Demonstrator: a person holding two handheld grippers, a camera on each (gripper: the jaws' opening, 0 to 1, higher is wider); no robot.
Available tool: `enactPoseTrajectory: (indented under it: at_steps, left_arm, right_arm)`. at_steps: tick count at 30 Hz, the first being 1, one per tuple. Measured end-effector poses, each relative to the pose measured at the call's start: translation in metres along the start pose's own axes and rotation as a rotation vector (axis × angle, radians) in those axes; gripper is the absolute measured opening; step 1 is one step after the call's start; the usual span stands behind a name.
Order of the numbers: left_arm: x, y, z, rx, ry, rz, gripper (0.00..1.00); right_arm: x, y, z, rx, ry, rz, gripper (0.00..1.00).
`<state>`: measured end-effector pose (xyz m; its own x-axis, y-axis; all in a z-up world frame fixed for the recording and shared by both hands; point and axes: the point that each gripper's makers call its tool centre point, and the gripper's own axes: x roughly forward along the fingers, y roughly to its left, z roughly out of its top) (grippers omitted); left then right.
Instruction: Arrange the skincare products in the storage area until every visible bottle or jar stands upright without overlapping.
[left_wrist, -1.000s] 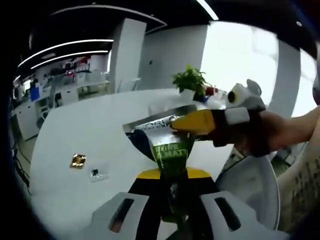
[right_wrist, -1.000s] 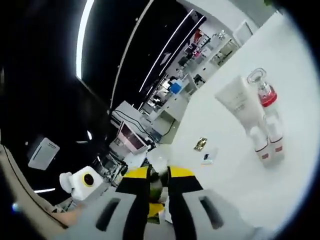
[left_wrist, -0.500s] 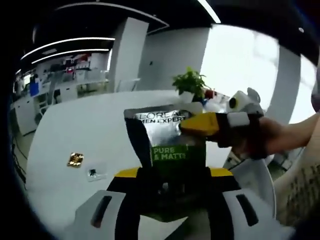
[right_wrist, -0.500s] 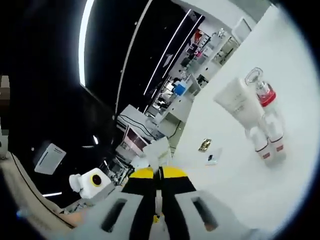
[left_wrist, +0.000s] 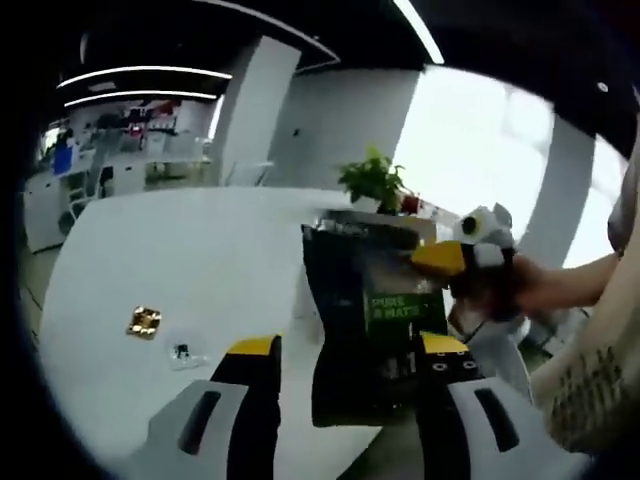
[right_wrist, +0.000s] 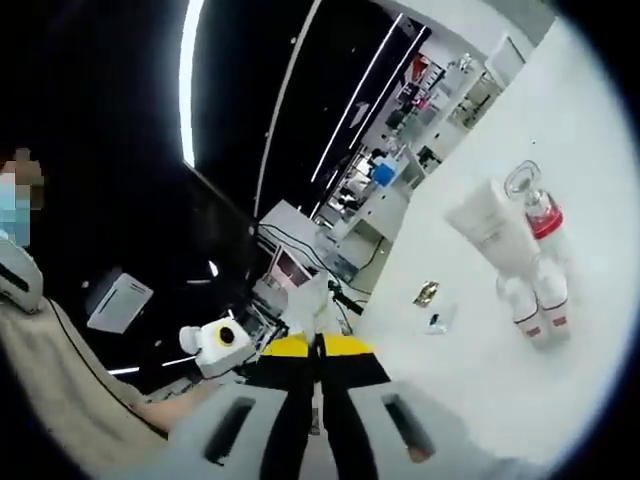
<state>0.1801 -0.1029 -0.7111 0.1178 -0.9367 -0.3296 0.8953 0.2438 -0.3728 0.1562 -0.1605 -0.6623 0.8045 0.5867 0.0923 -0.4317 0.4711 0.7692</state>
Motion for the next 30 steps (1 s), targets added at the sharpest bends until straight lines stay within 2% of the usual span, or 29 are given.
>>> enactPoseTrajectory:
  at_steps: [1, 2, 3, 4, 5, 6, 8, 10, 12, 17, 20, 21, 26, 28, 30]
  left_arm:
    - [0.000, -0.001, 0.000, -0.027, 0.004, -0.016, 0.52]
    - [0.001, -0.002, 0.007, -0.055, -0.036, -0.041, 0.53]
    - [0.001, -0.006, 0.009, -0.063, -0.050, -0.068, 0.54]
    - [0.001, -0.012, 0.010, -0.096, -0.049, -0.115, 0.54]
    - [0.000, -0.015, 0.010, -0.106, -0.044, -0.136, 0.53]
    - [-0.001, -0.026, 0.008, -0.120, -0.030, -0.204, 0.50]
    - [-0.002, -0.041, 0.007, -0.145, -0.017, -0.292, 0.45]
    - [-0.003, -0.052, 0.007, -0.161, -0.019, -0.339, 0.37]
    - [-0.004, -0.055, 0.008, -0.163, -0.023, -0.350, 0.26]
    - [-0.007, -0.060, 0.008, -0.227, -0.031, -0.369, 0.15]
    - [-0.013, -0.069, 0.012, -0.280, -0.048, -0.413, 0.03]
    - [-0.014, -0.073, 0.014, -0.289, -0.055, -0.431, 0.02]
    - [-0.015, -0.075, 0.017, -0.336, -0.069, -0.431, 0.00]
    - [-0.016, -0.077, 0.020, -0.420, -0.089, -0.446, 0.00]
    - [-0.016, -0.077, 0.022, -0.451, -0.113, -0.453, 0.00]
  right_arm:
    - [0.000, 0.006, 0.002, -0.004, -0.003, 0.026, 0.01]
    - [-0.001, 0.010, 0.003, -0.004, -0.007, 0.043, 0.01]
    - [-0.002, 0.016, 0.006, -0.002, -0.009, 0.064, 0.01]
    - [-0.004, 0.019, 0.007, 0.005, -0.005, 0.080, 0.01]
    - [-0.005, 0.020, 0.009, 0.004, -0.003, 0.093, 0.01]
    - [-0.006, 0.023, 0.009, 0.002, -0.002, 0.101, 0.01]
    - [-0.007, 0.030, 0.010, 0.016, -0.002, 0.130, 0.01]
    - [-0.007, 0.034, 0.010, 0.020, -0.001, 0.142, 0.01]
    - [-0.006, 0.035, 0.009, 0.019, 0.007, 0.144, 0.01]
    - [-0.006, 0.029, 0.015, 0.013, -0.003, 0.112, 0.01]
    - [-0.006, 0.023, 0.018, 0.000, -0.009, 0.091, 0.01]
    - [-0.005, 0.022, 0.019, -0.006, -0.004, 0.085, 0.01]
    - [-0.001, 0.020, 0.023, -0.012, -0.008, 0.079, 0.01]
    - [0.001, 0.020, 0.026, -0.019, -0.023, 0.080, 0.02]
    - [0.002, 0.019, 0.028, -0.016, -0.043, 0.075, 0.06]
